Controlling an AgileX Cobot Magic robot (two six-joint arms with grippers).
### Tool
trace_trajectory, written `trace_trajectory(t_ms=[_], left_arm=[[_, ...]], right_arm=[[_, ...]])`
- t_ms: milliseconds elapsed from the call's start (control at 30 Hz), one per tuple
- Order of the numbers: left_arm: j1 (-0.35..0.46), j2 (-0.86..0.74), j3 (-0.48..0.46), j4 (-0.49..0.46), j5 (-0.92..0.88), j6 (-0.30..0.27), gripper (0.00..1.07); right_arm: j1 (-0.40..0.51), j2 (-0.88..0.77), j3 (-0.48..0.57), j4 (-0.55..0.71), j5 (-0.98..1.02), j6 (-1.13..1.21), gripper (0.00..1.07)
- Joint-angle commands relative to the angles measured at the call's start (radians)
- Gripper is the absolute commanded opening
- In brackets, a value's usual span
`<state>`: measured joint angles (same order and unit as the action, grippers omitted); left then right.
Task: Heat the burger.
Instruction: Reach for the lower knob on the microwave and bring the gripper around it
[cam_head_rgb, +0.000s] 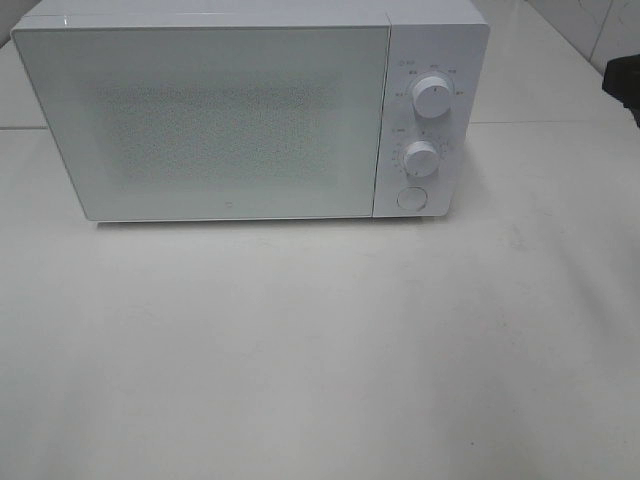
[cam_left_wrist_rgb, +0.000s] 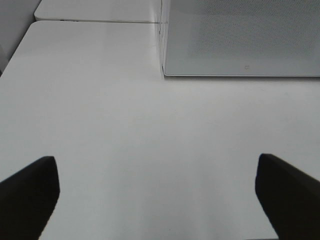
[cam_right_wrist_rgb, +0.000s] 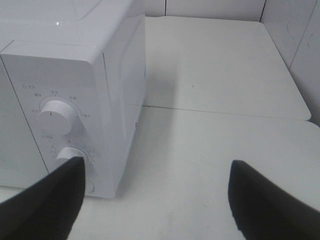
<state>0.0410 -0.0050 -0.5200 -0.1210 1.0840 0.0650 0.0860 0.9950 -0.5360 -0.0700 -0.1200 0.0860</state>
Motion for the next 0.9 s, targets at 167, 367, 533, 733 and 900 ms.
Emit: trace_trajectory(t_ms=[167,367,533,733,900], left_arm=[[-0.001,-0.023,0.000,-0.009,-0.011,-0.007,1.00],[-0.001,-0.023,0.000,-0.009,-0.011,-0.007,1.00],[-0.001,-0.023,0.000,-0.009,-0.011,-0.007,1.00],[-0.001,-0.023,0.000,-0.009,-0.011,-0.007,1.00],[-0.001,-0.023,0.000,-0.009,-0.011,-0.007,1.00]], right_arm=[[-0.003,0.077,0.028,-0.030,-0.164,-0.010,0.76],[-0.003,0.161,0.142,0.037,-0.443,-0.064,0.76],[0.000,0.223,0.201,0.169,-0.563,-0.174,0.76],[0.022,0.255,0.280,0.279,-0.716,-0.208,0.76],[0.119,0.295,0.320,0.434,-0.795,-0.323,0.76]])
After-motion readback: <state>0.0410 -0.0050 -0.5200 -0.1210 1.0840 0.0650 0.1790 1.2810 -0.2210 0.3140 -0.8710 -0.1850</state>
